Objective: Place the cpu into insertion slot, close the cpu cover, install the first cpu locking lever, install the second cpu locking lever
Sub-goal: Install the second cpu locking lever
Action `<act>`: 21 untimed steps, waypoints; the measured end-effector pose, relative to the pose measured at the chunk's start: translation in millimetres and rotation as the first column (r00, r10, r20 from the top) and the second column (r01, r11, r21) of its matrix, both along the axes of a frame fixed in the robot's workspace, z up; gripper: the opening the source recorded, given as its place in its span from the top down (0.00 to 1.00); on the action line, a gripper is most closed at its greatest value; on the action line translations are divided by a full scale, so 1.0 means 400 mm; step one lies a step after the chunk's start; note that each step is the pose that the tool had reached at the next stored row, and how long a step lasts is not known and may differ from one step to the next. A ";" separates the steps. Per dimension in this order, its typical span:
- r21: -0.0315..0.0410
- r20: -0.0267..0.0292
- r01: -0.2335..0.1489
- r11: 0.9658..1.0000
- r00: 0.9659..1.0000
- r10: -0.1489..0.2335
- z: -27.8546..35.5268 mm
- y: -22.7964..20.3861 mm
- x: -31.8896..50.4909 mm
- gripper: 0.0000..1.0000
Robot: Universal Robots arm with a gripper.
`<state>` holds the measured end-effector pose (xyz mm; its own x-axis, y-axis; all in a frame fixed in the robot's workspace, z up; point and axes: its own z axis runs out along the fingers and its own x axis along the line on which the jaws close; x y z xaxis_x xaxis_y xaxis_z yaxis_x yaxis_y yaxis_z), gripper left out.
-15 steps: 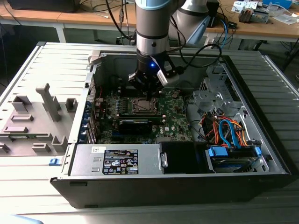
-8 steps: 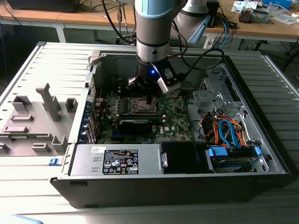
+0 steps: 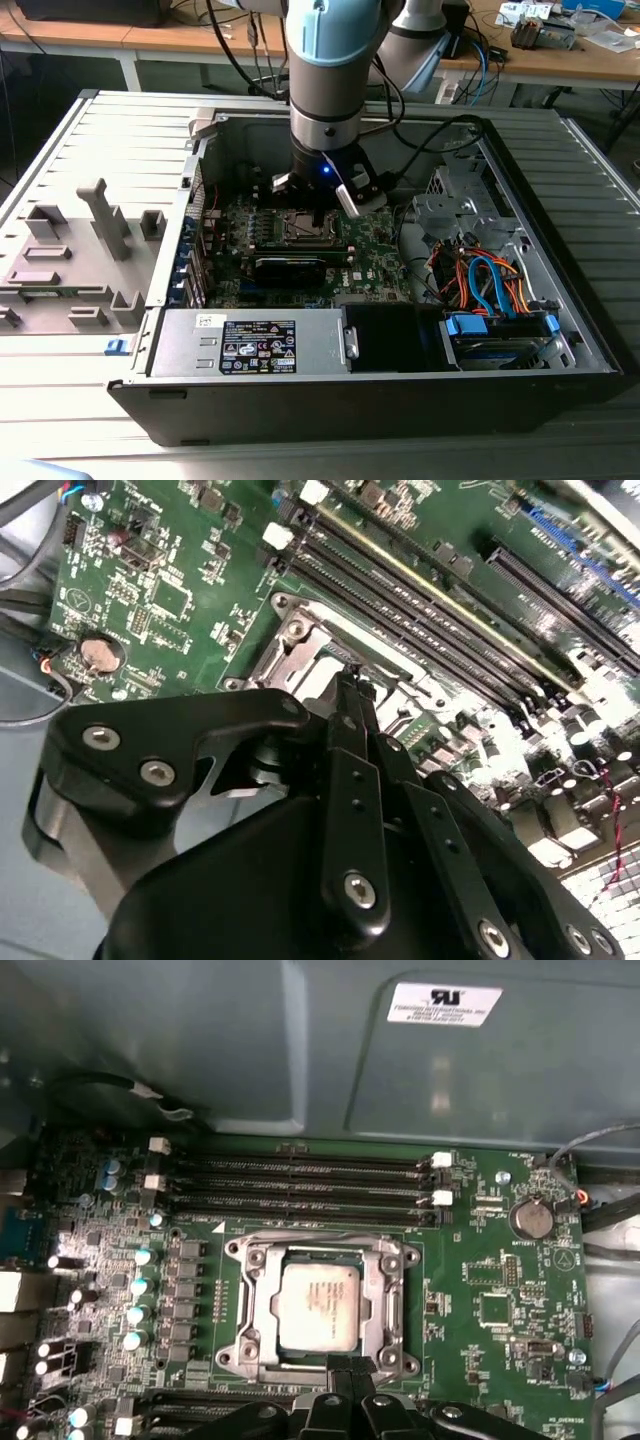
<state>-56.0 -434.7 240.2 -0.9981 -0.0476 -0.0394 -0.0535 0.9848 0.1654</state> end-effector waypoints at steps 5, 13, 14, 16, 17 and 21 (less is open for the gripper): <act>0.017 0.000 -0.002 1.000 1.000 0.002 -0.008 -0.037 -0.027 0.89; 0.057 0.000 -0.007 0.998 1.000 0.007 -0.025 -0.051 -0.077 0.89; 0.062 0.000 -0.008 0.998 1.000 0.008 -0.026 -0.058 -0.081 0.89; 0.071 0.000 -0.008 0.997 1.000 0.008 -0.028 -0.070 -0.086 0.89; 0.074 0.000 -0.008 0.997 1.000 0.008 -0.029 -0.076 -0.088 0.89; 0.082 0.000 -0.010 0.997 1.000 0.010 -0.033 -0.084 -0.096 0.89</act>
